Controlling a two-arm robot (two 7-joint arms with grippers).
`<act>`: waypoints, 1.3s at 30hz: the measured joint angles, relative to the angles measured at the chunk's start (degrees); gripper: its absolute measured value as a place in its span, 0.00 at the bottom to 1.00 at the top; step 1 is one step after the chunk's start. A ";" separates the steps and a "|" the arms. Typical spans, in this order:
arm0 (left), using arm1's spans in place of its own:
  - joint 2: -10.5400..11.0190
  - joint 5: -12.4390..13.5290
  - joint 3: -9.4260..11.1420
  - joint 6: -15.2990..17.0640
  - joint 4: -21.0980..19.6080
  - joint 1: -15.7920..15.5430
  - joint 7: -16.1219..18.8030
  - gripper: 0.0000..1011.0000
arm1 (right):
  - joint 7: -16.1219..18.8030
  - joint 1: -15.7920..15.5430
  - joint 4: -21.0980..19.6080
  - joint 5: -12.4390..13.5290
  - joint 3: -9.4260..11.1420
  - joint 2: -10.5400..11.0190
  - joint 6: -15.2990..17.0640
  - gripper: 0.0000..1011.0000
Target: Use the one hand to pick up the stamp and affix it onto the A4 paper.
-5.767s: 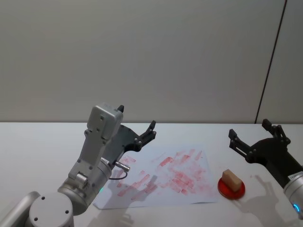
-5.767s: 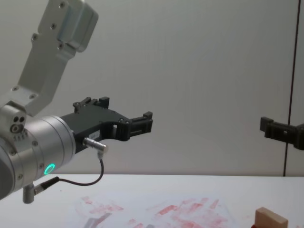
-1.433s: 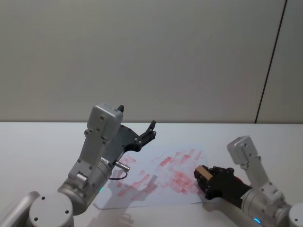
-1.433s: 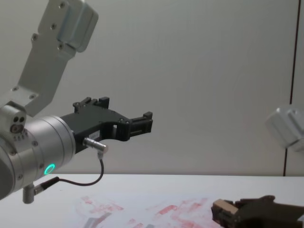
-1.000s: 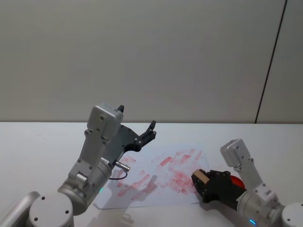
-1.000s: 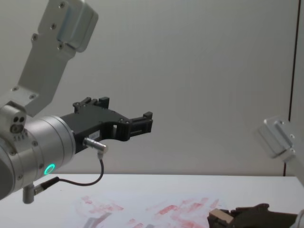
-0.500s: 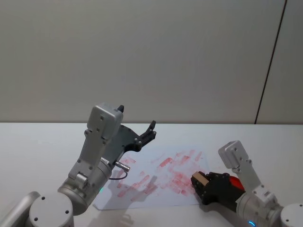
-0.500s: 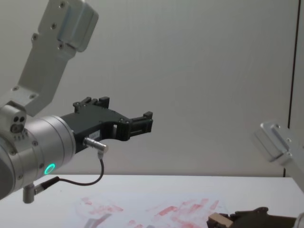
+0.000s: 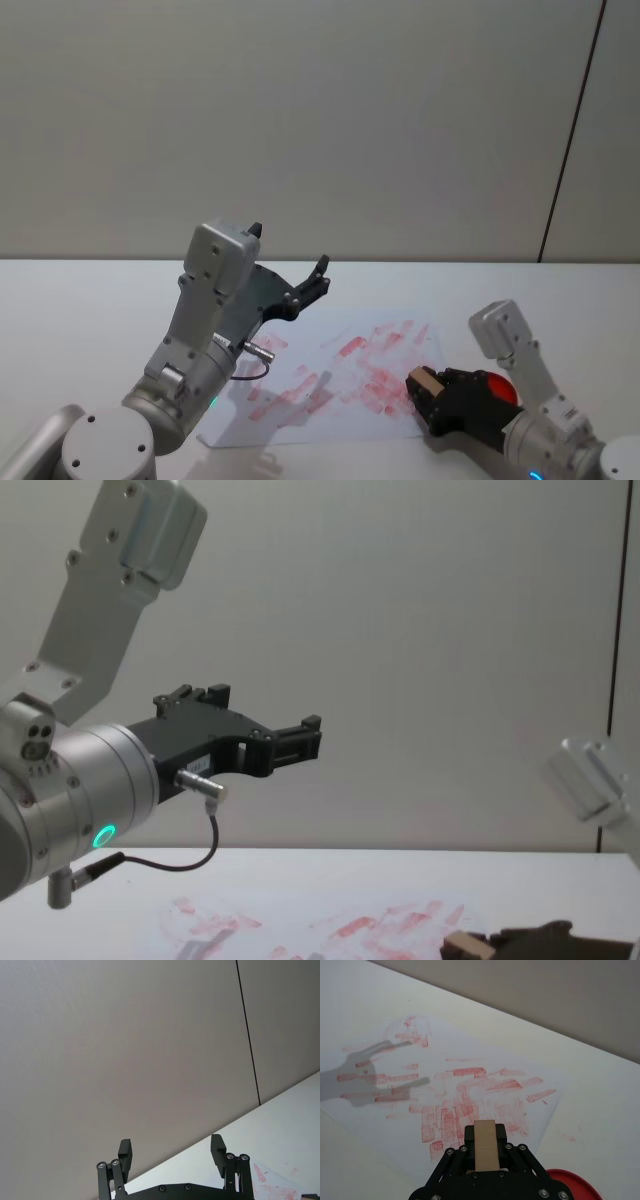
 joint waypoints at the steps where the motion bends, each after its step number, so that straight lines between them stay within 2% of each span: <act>1: 0.00 0.00 0.00 0.00 0.00 0.00 0.00 0.99 | -0.18 -0.05 -0.18 0.38 0.07 0.03 -0.23 0.22; 10: 0.00 0.00 0.00 0.00 0.00 0.00 0.00 0.99 | -2.01 -0.59 -3.58 4.39 1.34 0.65 -3.18 0.22; 16: 0.00 0.00 0.00 0.00 0.00 0.00 0.00 0.99 | -3.04 -1.59 -6.32 6.53 2.47 1.85 -4.22 0.22; 26: 0.00 0.00 0.00 0.00 0.00 0.00 0.00 0.99 | -3.71 -4.22 -8.63 7.20 3.63 4.39 -4.08 0.22; 39: 0.00 0.00 0.00 0.00 0.00 0.00 0.00 0.99 | -4.06 -6.73 -8.39 6.97 4.53 6.76 -3.08 0.22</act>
